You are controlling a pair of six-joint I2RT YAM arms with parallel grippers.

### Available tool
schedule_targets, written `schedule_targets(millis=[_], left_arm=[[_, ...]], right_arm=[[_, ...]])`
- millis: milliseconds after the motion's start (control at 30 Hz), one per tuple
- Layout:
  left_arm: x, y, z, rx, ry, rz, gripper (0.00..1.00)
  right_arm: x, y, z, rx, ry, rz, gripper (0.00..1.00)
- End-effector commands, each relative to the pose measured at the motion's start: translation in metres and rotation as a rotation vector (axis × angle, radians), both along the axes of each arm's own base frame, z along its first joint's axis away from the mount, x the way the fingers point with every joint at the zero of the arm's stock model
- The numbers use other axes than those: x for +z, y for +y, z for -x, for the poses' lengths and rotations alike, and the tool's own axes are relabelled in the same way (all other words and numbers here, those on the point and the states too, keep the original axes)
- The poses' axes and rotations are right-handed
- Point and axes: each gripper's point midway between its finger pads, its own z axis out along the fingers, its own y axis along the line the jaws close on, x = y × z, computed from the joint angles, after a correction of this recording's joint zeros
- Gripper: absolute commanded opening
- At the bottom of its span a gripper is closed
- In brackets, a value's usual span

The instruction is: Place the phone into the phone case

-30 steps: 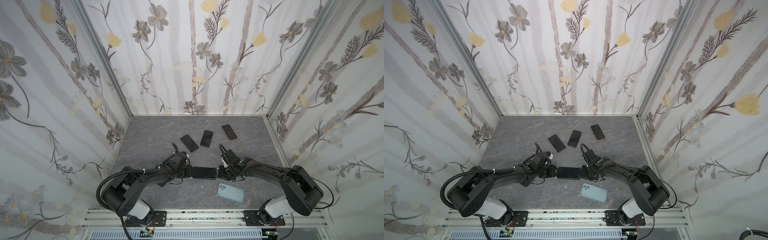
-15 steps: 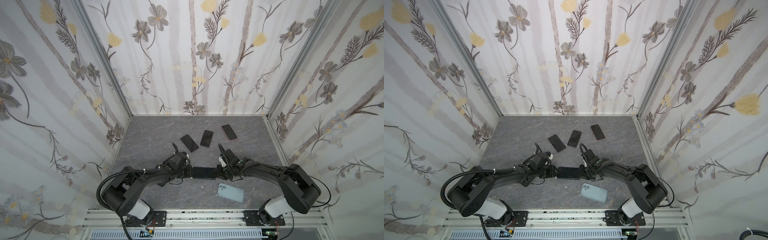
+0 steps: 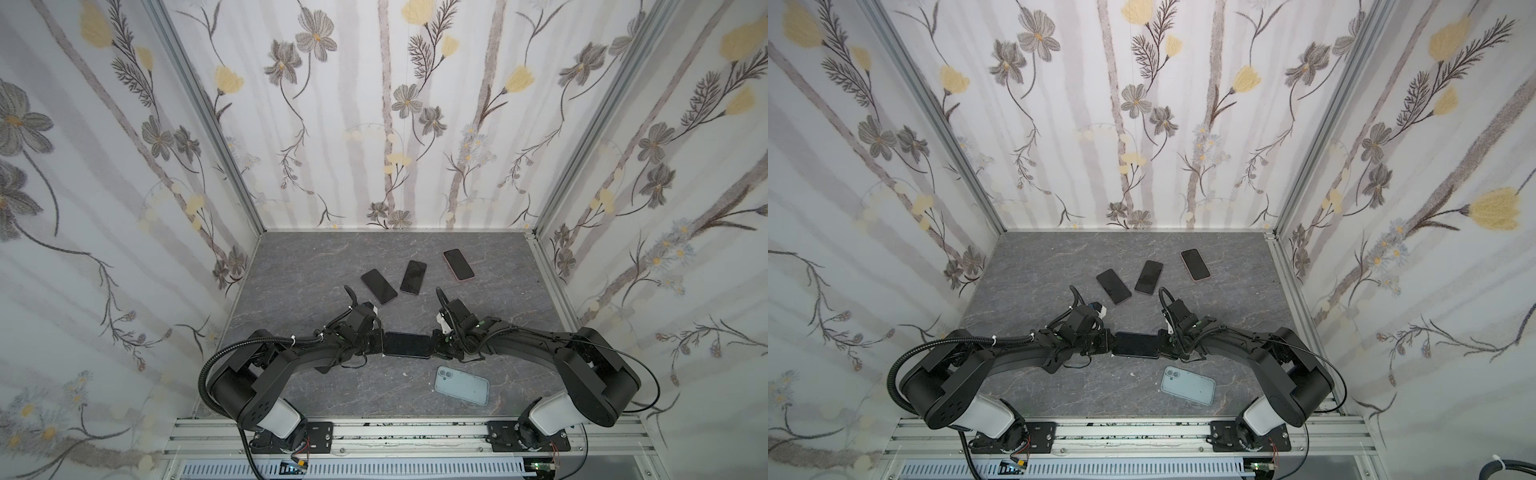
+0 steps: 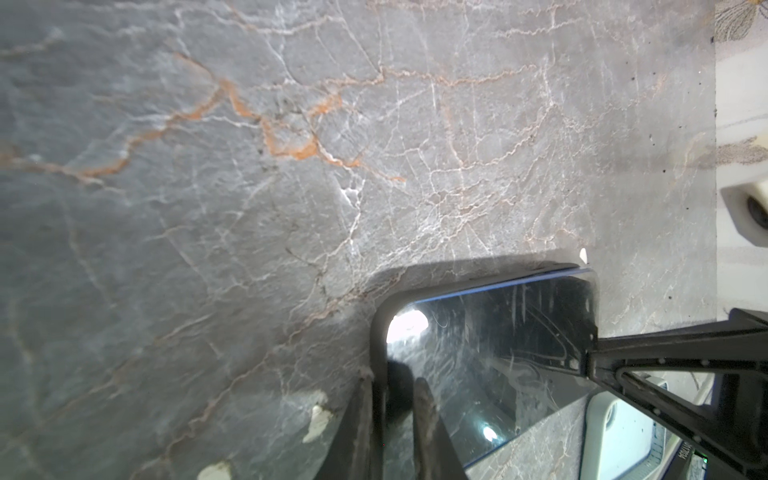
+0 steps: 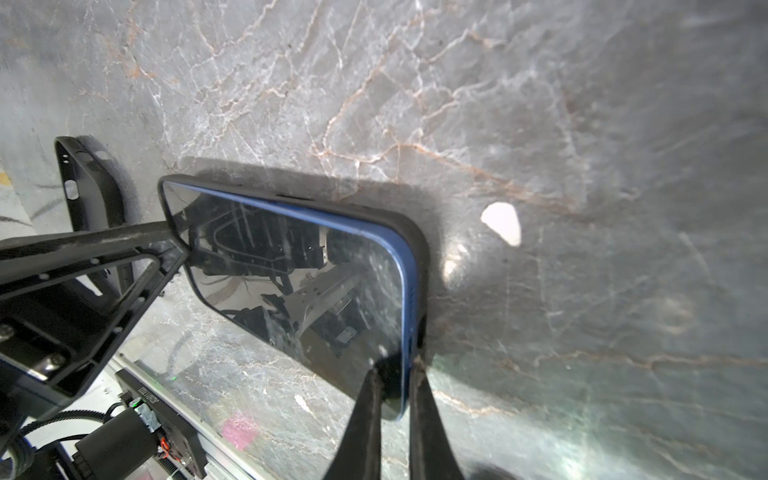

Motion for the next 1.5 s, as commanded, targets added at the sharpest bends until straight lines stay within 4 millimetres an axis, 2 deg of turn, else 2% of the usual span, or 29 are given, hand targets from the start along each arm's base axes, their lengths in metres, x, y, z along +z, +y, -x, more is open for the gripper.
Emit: schedule_targets(millis=[0, 167, 433, 700, 833, 967, 1067, 1167, 1367, 1467], left_arm=[[-0.02, 0.006, 0.033, -0.029, 0.142, -0.03, 0.16], [-0.033, 0.018, 0.038, 0.007, 0.162, -0.068, 0.16], [-0.041, 0.027, 0.043, 0.027, 0.168, -0.096, 0.15], [-0.043, 0.034, 0.042, 0.032, 0.154, -0.133, 0.13], [-0.044, 0.034, 0.043, 0.026, 0.156, -0.135, 0.12], [-0.045, 0.034, 0.043, 0.025, 0.156, -0.14, 0.12], [-0.047, 0.035, 0.044, 0.024, 0.161, -0.143, 0.12], [-0.049, 0.037, 0.046, 0.022, 0.167, -0.149, 0.12], [-0.048, 0.04, 0.045, 0.025, 0.156, -0.168, 0.11], [-0.048, 0.038, 0.045, 0.02, 0.161, -0.166, 0.11]], right_arm=[[-0.021, -0.012, 0.016, 0.013, 0.056, 0.088, 0.1], [-0.043, -0.029, 0.023, 0.004, 0.093, 0.192, 0.09], [-0.046, -0.041, 0.022, 0.022, 0.09, 0.306, 0.09], [-0.015, -0.035, -0.001, 0.03, 0.005, 0.372, 0.1], [-0.025, -0.036, 0.004, 0.049, 0.029, 0.395, 0.07], [-0.038, -0.029, 0.013, 0.077, 0.061, 0.389, 0.06], [-0.041, -0.025, 0.015, 0.092, 0.065, 0.394, 0.06], [-0.03, -0.018, 0.008, 0.087, 0.038, 0.366, 0.06], [0.011, -0.009, -0.012, 0.056, -0.054, 0.316, 0.15], [0.02, -0.008, -0.014, 0.047, -0.074, 0.301, 0.16]])
